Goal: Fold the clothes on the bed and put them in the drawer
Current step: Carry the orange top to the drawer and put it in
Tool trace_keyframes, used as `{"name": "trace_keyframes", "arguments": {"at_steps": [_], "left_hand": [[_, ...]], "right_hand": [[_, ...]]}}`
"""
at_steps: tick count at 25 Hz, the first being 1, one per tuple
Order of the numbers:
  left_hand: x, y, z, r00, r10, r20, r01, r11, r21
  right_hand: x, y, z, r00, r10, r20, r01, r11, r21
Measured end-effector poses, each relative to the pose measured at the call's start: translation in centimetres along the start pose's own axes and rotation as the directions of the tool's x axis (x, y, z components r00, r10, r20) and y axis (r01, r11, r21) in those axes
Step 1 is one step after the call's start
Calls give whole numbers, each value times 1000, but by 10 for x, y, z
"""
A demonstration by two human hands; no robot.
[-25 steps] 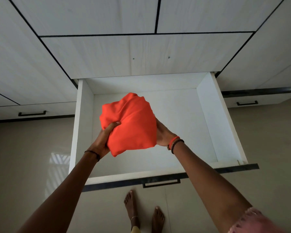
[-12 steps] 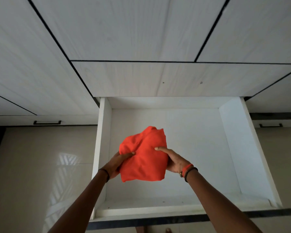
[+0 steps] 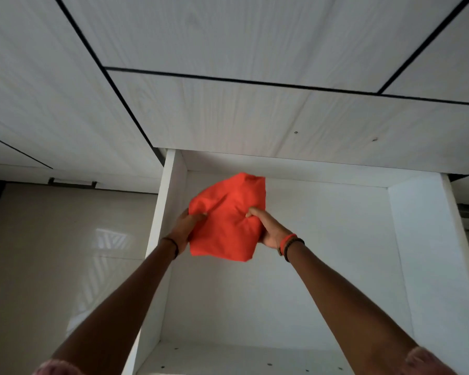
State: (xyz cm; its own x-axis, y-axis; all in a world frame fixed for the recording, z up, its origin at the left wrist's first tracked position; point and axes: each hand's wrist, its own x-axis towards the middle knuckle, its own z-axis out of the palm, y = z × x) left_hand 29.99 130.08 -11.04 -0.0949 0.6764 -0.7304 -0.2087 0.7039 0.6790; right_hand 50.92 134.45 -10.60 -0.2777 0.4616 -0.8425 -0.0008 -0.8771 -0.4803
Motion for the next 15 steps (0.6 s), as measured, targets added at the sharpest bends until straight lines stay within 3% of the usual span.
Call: {"name": "trace_keyframes", "arguments": {"at_steps": [3, 7, 10, 12, 15], "left_hand": [[35, 10, -3, 995, 9, -102, -8, 1000, 6], [51, -1, 1, 973, -35, -230, 90, 968, 232], [49, -22, 5, 931, -138, -339, 257, 906, 337], [45, -25, 13, 926, -258, -277, 322, 921, 220], [46, -22, 26, 929, -328, -171, 339, 940, 33]], "right_hand": [[44, -22, -1, 999, -34, -10, 33, 996, -84], [73, -20, -8, 957, -111, -270, -34, 877, -480], [66, -9, -9, 964, 5, -266, -108, 921, -375], [64, -2, -6, 984, 86, -157, -128, 951, -282], [75, 6, 1, 992, 13, -126, -35, 983, -178]]}}
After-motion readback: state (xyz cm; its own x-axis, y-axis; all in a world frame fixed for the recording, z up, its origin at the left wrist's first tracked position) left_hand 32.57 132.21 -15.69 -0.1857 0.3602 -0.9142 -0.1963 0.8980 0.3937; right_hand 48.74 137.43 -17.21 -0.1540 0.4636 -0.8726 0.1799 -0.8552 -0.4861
